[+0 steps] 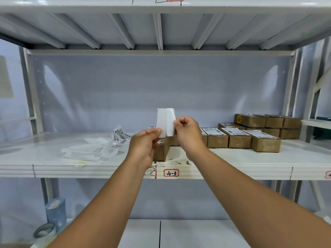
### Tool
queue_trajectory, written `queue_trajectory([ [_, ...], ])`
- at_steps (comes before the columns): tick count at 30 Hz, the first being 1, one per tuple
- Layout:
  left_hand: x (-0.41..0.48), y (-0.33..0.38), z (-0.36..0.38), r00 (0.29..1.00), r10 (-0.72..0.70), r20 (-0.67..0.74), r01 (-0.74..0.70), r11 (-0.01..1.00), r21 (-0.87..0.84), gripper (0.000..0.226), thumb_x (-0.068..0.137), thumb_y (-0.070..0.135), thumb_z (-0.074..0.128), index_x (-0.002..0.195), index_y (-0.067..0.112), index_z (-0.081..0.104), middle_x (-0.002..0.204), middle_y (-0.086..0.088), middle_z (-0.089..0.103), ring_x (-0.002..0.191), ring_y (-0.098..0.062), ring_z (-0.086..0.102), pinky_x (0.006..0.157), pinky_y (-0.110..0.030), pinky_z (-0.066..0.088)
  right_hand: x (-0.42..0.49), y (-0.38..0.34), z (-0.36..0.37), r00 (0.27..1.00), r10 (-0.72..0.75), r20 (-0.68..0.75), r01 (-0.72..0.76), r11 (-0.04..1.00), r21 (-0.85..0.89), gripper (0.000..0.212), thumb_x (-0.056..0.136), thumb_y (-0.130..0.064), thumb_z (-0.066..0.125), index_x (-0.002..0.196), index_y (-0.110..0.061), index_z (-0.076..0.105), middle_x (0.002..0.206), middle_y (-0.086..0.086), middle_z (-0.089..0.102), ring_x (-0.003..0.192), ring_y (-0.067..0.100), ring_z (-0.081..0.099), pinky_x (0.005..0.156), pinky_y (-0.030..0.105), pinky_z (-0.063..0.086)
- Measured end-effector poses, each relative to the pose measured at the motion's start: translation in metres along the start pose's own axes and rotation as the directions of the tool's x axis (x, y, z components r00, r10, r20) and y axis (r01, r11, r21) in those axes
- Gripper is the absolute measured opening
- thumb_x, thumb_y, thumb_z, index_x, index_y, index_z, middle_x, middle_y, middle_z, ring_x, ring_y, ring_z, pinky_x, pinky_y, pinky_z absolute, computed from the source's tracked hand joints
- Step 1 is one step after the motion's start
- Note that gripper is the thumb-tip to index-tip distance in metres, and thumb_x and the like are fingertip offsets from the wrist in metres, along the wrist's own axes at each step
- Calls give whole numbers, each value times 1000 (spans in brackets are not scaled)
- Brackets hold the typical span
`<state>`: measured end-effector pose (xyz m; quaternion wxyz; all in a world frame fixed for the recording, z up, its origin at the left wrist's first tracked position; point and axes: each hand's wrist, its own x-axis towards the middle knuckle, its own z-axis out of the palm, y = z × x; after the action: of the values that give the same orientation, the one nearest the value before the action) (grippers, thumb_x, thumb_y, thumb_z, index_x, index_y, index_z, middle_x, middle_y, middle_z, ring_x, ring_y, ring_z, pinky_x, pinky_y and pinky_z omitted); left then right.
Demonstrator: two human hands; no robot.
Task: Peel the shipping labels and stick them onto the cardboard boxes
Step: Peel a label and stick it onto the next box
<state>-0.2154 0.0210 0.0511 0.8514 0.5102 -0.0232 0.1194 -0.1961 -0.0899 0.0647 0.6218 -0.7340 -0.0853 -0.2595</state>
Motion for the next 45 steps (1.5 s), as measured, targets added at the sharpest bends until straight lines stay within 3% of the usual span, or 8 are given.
queue_trajectory([
  [11, 21, 3, -33, 980, 10, -201, -42, 987, -157, 16, 92, -4, 51, 79, 5, 55, 74, -7, 57, 64, -12, 60, 47, -12, 49, 21, 20, -29, 977, 161, -138, -171, 983, -67, 16, 97, -16, 46, 85, -16, 56, 75, 0, 54, 65, 15, 45, 53, 26, 34],
  [18, 36, 9, -64, 914, 214, -346, -317, 908, -275, 20, 94, -4, 47, 78, 7, 48, 79, -12, 61, 62, -12, 69, 64, -17, 56, 36, 22, -38, 930, 289, -226, -234, 942, 242, 16, 96, -8, 35, 88, -15, 48, 76, 4, 55, 49, 13, 55, 45, 23, 40],
  [23, 49, 9, -93, 687, 550, -474, -512, 830, 221, 13, 92, 10, 54, 81, 16, 52, 81, -1, 63, 81, -16, 65, 75, -21, 49, 33, 5, -20, 950, 186, -252, -94, 937, 336, 24, 99, -11, 36, 79, -23, 43, 99, 3, 59, 61, 19, 68, 64, 31, 59],
  [26, 53, -1, -111, 660, 696, -283, -373, 631, 680, 7, 91, 13, 55, 94, 10, 61, 94, 2, 65, 86, -13, 58, 72, -13, 34, 29, -1, 0, 983, -24, -183, 48, 990, 131, 25, 99, -12, 41, 79, -26, 46, 84, -7, 55, 73, 20, 69, 80, 45, 57],
  [29, 65, -13, -131, 704, 704, -95, -328, 441, 835, 23, 92, 3, 50, 113, 4, 59, 111, -10, 64, 104, -22, 58, 84, -18, 35, 26, -3, 21, 985, -163, -54, 157, 983, -93, 15, 97, -13, 46, 91, -22, 56, 87, -2, 64, 85, 20, 68, 84, 45, 55],
  [36, 93, -16, -155, 861, 497, 113, -176, 81, 981, 52, 94, 3, 41, 143, 8, 26, 137, -20, 40, 121, -35, 44, 95, -38, 37, 29, 9, 54, 946, -280, 164, 325, 837, -441, 20, 99, -17, 44, 108, -15, 62, 102, 2, 58, 74, 9, 48, 55, 20, 32],
  [41, 107, -16, -160, 858, 481, 181, -41, -287, 957, 49, 96, 19, 43, 143, 13, 28, 120, -9, 56, 111, -33, 43, 85, -39, 35, 40, 29, 58, 957, -269, 109, 285, 797, -533, 21, 98, -21, 45, 107, -17, 64, 105, 2, 59, 83, 15, 51, 68, 26, 36],
  [45, 111, -19, -170, 818, 511, 264, -63, -378, 924, 43, 94, 16, 44, 137, 14, 40, 113, -2, 63, 112, -33, 42, 83, -39, 24, 48, 48, 56, 970, -234, 70, 237, 832, -502, 19, 97, -19, 48, 106, -16, 65, 104, 4, 60, 78, 13, 51, 67, 24, 35],
])
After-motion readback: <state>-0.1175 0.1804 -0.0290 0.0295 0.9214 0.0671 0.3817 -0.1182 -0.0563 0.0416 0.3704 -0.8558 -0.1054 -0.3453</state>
